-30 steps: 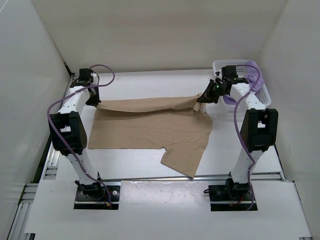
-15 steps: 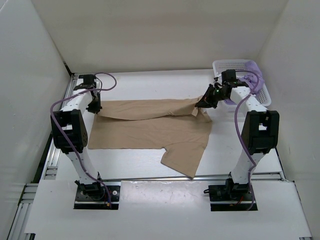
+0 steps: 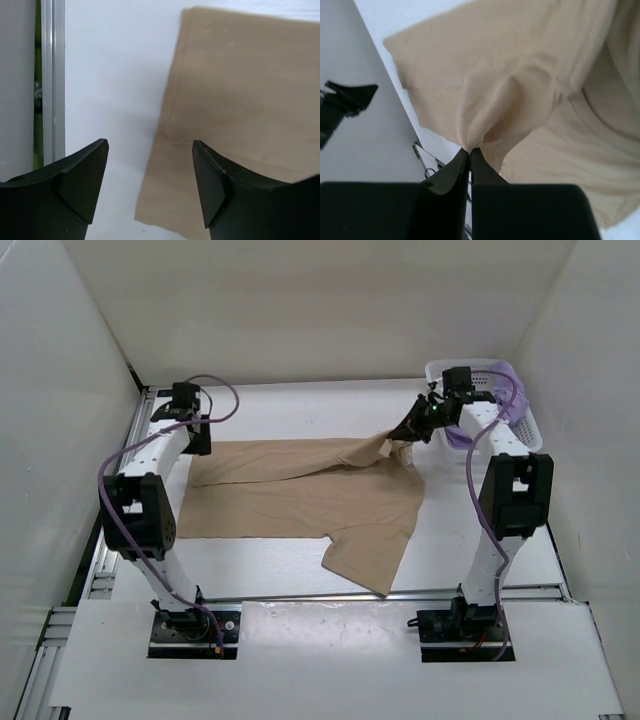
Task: Fold and stack the t-shirts
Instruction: Fold the flattened tshirt in 1/3 of the way
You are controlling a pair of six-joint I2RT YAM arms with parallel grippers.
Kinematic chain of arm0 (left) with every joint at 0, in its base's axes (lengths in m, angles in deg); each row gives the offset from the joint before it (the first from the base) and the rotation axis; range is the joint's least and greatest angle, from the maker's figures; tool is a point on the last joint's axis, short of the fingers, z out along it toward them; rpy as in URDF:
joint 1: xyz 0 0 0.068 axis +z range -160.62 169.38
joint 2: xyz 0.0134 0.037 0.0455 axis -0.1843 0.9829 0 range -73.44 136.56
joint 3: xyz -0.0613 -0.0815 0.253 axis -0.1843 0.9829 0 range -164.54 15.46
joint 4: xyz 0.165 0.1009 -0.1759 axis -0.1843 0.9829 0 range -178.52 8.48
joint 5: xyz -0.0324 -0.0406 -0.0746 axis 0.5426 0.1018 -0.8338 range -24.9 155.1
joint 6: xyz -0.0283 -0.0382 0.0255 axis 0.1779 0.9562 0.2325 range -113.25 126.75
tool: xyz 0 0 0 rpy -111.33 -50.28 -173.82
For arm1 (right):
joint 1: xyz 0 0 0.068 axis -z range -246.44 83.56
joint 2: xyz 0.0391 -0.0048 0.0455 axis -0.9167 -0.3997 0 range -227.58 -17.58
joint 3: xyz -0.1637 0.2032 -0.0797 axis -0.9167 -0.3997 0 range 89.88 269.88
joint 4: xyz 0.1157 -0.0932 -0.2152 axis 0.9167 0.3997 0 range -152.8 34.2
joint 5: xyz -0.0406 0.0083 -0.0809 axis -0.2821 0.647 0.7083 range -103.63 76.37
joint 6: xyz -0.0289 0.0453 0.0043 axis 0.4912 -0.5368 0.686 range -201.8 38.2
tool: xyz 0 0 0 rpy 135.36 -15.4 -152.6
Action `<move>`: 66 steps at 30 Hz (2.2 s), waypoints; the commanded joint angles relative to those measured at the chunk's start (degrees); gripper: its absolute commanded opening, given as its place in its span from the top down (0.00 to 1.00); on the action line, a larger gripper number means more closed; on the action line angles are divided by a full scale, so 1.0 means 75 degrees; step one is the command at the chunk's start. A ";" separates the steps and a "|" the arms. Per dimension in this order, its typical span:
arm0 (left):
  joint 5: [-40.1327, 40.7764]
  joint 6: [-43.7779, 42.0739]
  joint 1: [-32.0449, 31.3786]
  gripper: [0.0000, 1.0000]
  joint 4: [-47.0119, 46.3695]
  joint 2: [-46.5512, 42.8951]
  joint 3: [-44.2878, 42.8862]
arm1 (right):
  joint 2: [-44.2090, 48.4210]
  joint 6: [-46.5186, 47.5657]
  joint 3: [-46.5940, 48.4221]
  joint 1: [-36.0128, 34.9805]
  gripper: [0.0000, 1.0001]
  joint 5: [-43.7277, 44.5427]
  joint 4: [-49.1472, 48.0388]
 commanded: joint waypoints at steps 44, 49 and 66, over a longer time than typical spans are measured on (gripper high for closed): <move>-0.0148 0.0004 -0.0127 0.18 -0.0375 -0.0087 0.1260 | -0.3180 0.2088 0.4240 -0.1912 0.51 0.5315 0.0881; -0.0148 0.0004 -0.0127 0.18 -0.0375 -0.0087 0.1470 | -0.3486 0.2463 0.4498 -0.2170 0.49 0.5841 0.0646; -0.0289 0.0004 0.0154 0.18 -0.0375 0.0124 0.1623 | -0.3825 0.4091 0.5002 -0.3084 0.44 0.8665 -0.0185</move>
